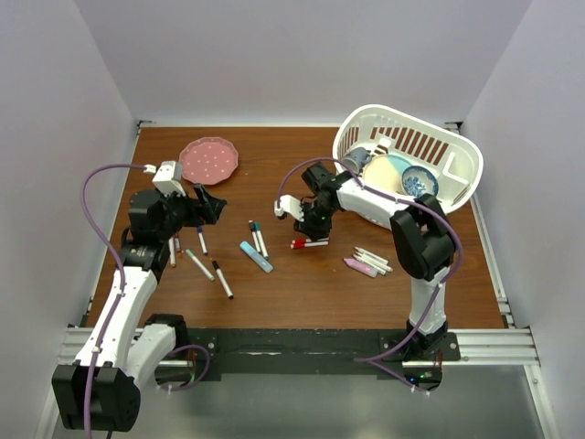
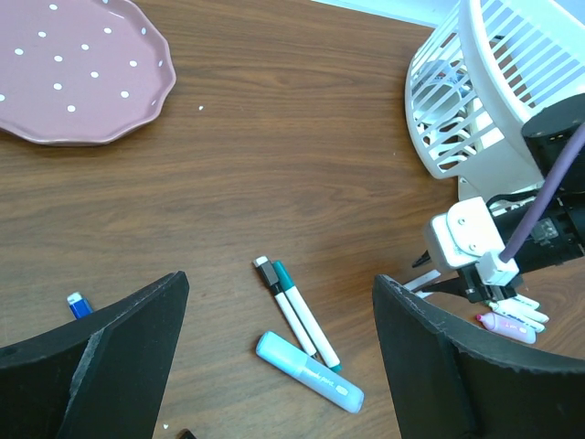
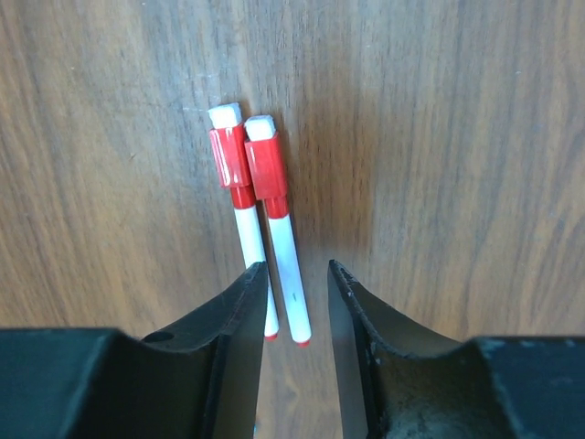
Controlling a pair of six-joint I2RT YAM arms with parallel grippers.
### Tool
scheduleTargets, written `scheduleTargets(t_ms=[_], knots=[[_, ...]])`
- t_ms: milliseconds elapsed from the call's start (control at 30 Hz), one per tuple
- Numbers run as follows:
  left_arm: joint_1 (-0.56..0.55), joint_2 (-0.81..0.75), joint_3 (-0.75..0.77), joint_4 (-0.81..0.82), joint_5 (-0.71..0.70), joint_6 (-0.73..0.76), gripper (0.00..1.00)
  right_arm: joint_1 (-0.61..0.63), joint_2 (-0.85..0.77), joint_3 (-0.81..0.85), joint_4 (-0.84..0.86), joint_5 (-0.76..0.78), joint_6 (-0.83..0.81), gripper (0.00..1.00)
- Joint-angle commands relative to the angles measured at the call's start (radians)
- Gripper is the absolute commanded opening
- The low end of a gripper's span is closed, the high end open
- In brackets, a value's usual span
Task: Open the pen caps
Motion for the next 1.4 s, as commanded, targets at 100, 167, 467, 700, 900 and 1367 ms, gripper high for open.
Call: scheduleTargets(t_ms=[100,167,467,700,900,1367], knots=[[-0.002,-0.013,0.006,0.028,0.012,0.022,0.87,0.007,0.039,0.018,-0.001,0.019,0.007,0.34],[-0.002,-0.015,0.006,0.028,0.012,0.022,0.87,0.011,0.039,0.009,0.005,0.026,0.004,0.33],[-0.002,0.016,-0.011,0.069,0.086,-0.017,0.93,0.045,0.053,-0.052,0.047,0.059,0.028,0.12],[-0.002,0.128,-0.091,0.267,0.304,-0.193,1.0,0.045,-0.001,-0.065,0.125,0.072,0.223,0.0],[-0.044,0.172,-0.343,0.653,0.252,-0.592,0.95,0.031,-0.2,-0.152,0.258,-0.066,0.446,0.0],[-0.508,0.37,-0.243,0.853,-0.264,-0.845,0.86,-0.015,-0.495,-0.476,0.686,-0.275,0.955,0.0]])
